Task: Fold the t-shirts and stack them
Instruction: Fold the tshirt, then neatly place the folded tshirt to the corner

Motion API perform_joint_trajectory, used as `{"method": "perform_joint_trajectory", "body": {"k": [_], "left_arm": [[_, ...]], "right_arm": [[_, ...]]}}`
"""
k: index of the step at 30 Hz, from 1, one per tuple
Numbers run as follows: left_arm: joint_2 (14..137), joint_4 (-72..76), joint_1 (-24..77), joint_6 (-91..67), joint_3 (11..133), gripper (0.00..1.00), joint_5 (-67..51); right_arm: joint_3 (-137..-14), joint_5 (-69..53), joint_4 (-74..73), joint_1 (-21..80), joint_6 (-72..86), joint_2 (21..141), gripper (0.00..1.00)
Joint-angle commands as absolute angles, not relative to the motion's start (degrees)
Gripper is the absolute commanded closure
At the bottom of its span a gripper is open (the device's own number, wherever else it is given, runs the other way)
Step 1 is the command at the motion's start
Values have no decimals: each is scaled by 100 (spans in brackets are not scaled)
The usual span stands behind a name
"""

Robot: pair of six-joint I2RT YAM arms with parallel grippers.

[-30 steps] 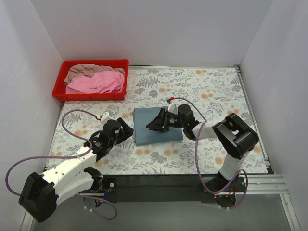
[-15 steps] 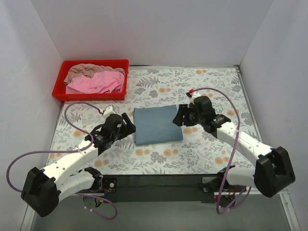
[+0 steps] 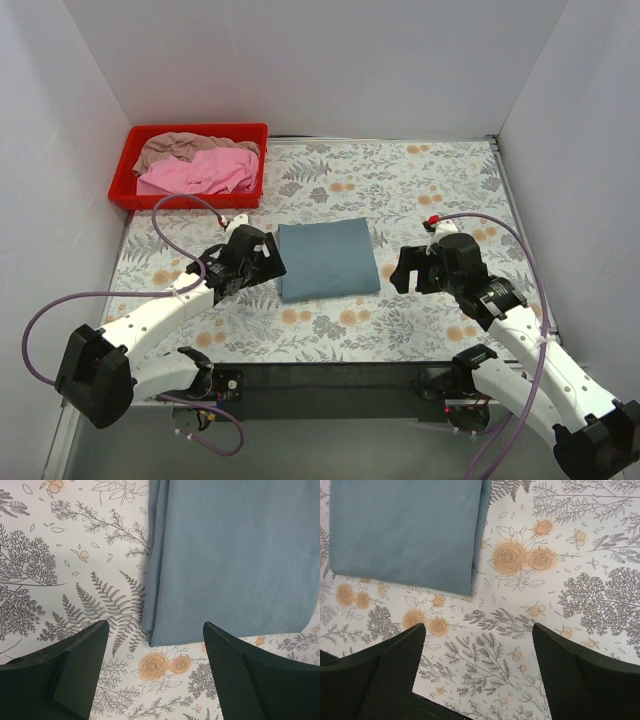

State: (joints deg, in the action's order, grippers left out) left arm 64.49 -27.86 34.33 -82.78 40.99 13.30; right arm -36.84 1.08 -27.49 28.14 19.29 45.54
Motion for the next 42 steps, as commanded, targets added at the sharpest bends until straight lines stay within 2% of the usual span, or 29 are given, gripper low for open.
{"method": "perform_joint_trajectory", "body": {"k": [1,7,13,28,29,32,33,37,39,42], "left_arm": [[6565,-3058,3410,-8218,4333,26,1239],[6925,-2910,3419,-8385,4315,30,1143],[7592,-2638,3410,-8429,4482,48,1002],[8815,-2461,3410,-8288,4860,53,1020],[8850,-2452,3410,-8271,4878,62,1002],[9026,-2426,3410,-8227,4887,70,897],[9079,-2391,3410,-8209,4869,78,844],[9219,-2137,3410,-8191,4895,96,441],[9316,-1900,3419,-8252,4983,100,221],[9491,-1644,3498,-8393,5167,100,-183]], "right_arm": [[-3551,-210,-2857,2795,2013,4211,6],[-3366,-790,-2821,2804,2153,4245,9],[-3235,-975,-2795,2795,2206,4052,10],[-2857,-1055,-2777,2795,2294,3595,11],[-2865,-1055,-2786,2795,2294,3612,11],[-2848,-1063,-2786,2804,2294,3621,11],[-2822,-1055,-2786,2795,2294,3604,11],[-2804,-993,-2777,2804,2303,3577,11],[-2804,-932,-2777,2804,2285,3568,11],[-2804,-862,-2769,2804,2268,3595,11]]}}
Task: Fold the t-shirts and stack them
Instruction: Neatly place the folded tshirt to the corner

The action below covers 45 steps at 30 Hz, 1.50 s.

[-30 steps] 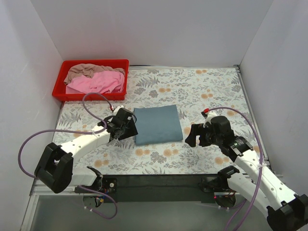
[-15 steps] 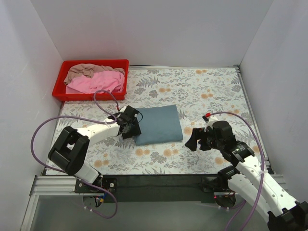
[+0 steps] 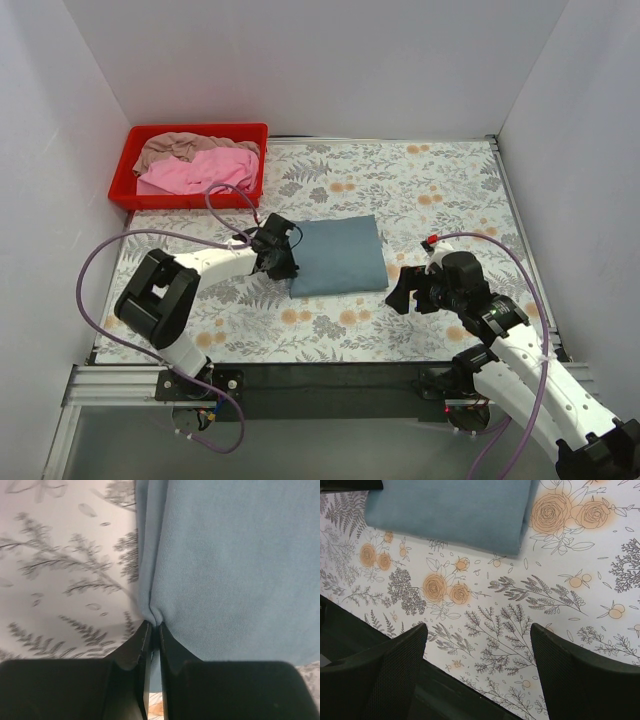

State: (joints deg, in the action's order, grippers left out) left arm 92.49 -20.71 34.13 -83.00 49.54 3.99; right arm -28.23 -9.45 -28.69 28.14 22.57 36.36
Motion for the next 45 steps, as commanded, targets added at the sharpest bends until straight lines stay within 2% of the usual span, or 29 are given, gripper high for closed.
{"method": "perform_joint_trajectory", "body": {"k": [1,7,10,14,15,18,22,27,29,33,40,41,45], "left_arm": [[9579,-1513,3533,-8489,5255,100,-245],[10607,-1266,3946,-8832,6502,98,-527],[11029,-1239,4148,-8929,7092,93,-659],[10952,-1239,4192,-9017,7243,81,-730],[10847,-1248,4192,-9000,7181,64,-651],[10145,-1414,4105,-8930,6847,44,-194],[9169,-1704,3657,-8659,6225,40,-70],[7842,-2406,2692,-7868,5880,39,718],[7569,-2644,2445,-7421,5836,27,1149],[6700,-2927,2347,-6935,5521,15,2501],[5591,-2532,2312,-6653,4274,14,3199],[5503,-2479,2312,-6732,4045,14,3147],[5625,-2470,2312,-6706,4096,14,3164]], "right_arm": [[-2795,-861,-2769,2795,2250,3612,11],[-2988,-765,-2733,2804,2110,3875,11],[-3164,-721,-2725,2795,1978,4139,11],[-3436,-747,-2681,2795,1837,4657,12],[-3524,-756,-2672,2804,1820,4745,13],[-3691,-782,-2558,2874,1732,5114,15],[-4006,-616,-2505,3049,1661,5694,18],[-4578,-27,-2496,3515,1582,6608,21],[-4963,226,-2514,3777,1582,7089,23],[-5694,912,-2732,4165,1591,7996,24],[-7248,1871,-3286,4675,1459,9719,27],[-7703,2446,-3635,4806,1389,10356,28],[-8068,2540,-3805,4878,1362,10818,32]]}}
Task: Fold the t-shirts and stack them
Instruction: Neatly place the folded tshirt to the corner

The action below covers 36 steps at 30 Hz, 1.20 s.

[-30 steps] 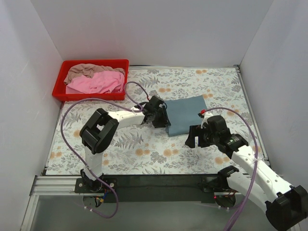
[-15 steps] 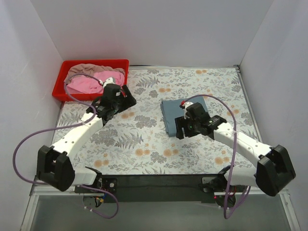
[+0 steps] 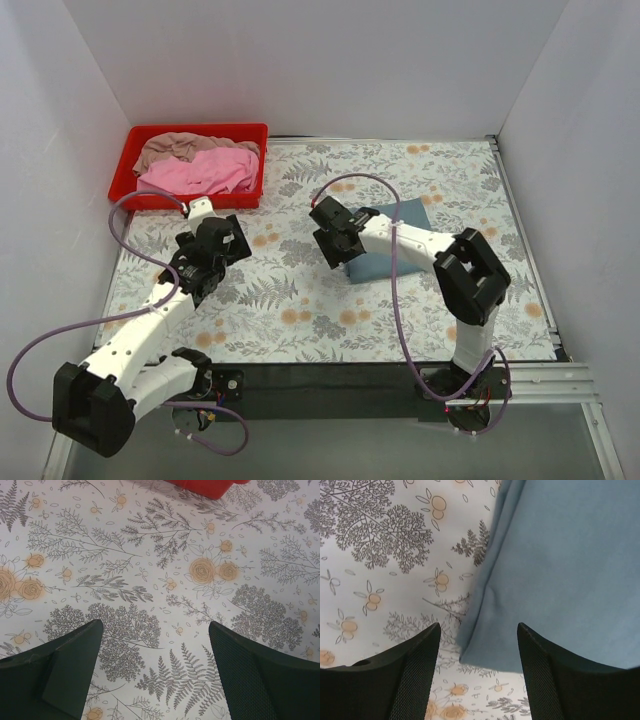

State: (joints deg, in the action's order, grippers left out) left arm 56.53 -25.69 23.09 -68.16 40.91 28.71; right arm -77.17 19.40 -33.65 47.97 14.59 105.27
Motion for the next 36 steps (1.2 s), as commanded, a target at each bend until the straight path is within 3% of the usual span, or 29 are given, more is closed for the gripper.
{"method": "perform_joint_trajectory", "body": {"k": [1,11,17,21,36], "left_arm": [[5660,-2444,2312,-6671,4122,14,3155],[5783,-2443,2312,-6627,4157,16,2971],[5783,-2434,2312,-6583,4149,16,2900],[5836,-2417,2312,-6583,4166,17,2857],[6073,-2391,2311,-6539,4175,18,2848]], "right_arm": [[-8138,2523,-3797,4930,1371,10985,33],[-8271,3294,-3981,5247,1354,11847,44],[-7972,4191,-4052,5116,1108,12067,68],[-7936,4692,-4017,4765,766,12190,98],[-8595,5150,-1759,2920,-2116,12953,99]]}}
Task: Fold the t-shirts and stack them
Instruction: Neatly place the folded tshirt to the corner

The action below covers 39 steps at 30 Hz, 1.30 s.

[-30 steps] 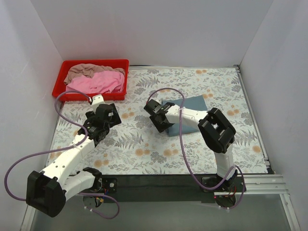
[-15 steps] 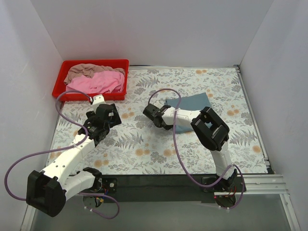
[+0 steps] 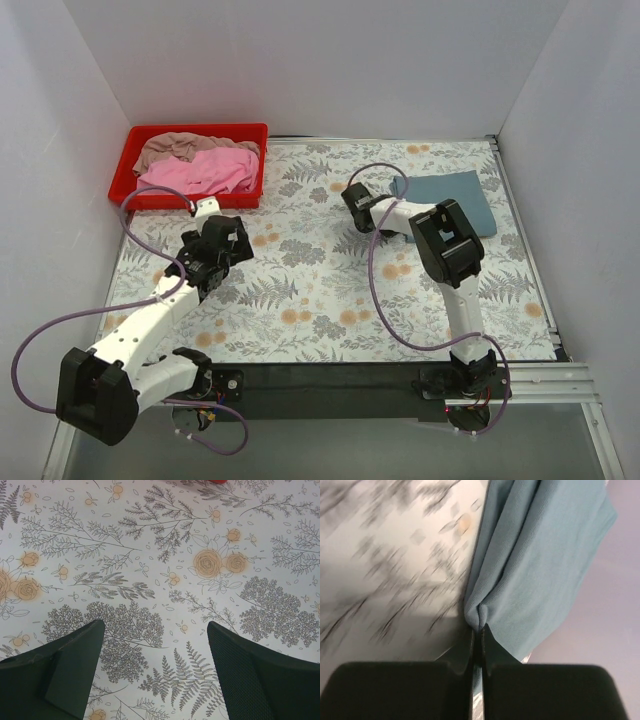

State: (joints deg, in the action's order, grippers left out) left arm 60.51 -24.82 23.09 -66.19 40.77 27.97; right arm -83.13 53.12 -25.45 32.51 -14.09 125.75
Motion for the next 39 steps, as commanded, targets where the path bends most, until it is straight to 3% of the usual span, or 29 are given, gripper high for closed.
{"method": "perform_joint_trajectory", "body": {"k": [1,9,10,11,14,22,23,29,35,39], "left_arm": [[6091,-2382,2303,-6548,4175,18,2856],[6328,-2382,2303,-6521,4210,18,2830],[6363,-2382,2303,-6521,4201,18,2830],[6381,-2382,2303,-6513,4219,18,2821],[6416,-2382,2303,-6504,4245,18,2786],[6223,-2382,2303,-6530,4192,18,2707],[6188,-2373,2303,-6539,4175,18,2690],[6082,-2382,2303,-6539,4166,18,2663],[6038,-2382,2303,-6539,4166,18,2637],[6073,-2382,2294,-6539,4166,19,2611]], "right_arm": [[-8700,5150,-1671,2831,-2223,13033,99],[-9738,5168,-1450,2329,-2734,13685,98],[-9703,5037,-1459,2347,-2672,13606,93],[-9642,4949,-1485,2373,-2489,13484,79],[-9387,4335,-1766,2505,-1727,12599,59],[-7915,2428,-1934,2093,1060,10382,36],[-7693,2295,-1890,1961,1385,10023,27],[-5385,327,-390,564,3347,8931,27],[-3930,114,1273,-394,4699,8131,32],[-3359,307,2020,-816,5184,8200,37]]}}
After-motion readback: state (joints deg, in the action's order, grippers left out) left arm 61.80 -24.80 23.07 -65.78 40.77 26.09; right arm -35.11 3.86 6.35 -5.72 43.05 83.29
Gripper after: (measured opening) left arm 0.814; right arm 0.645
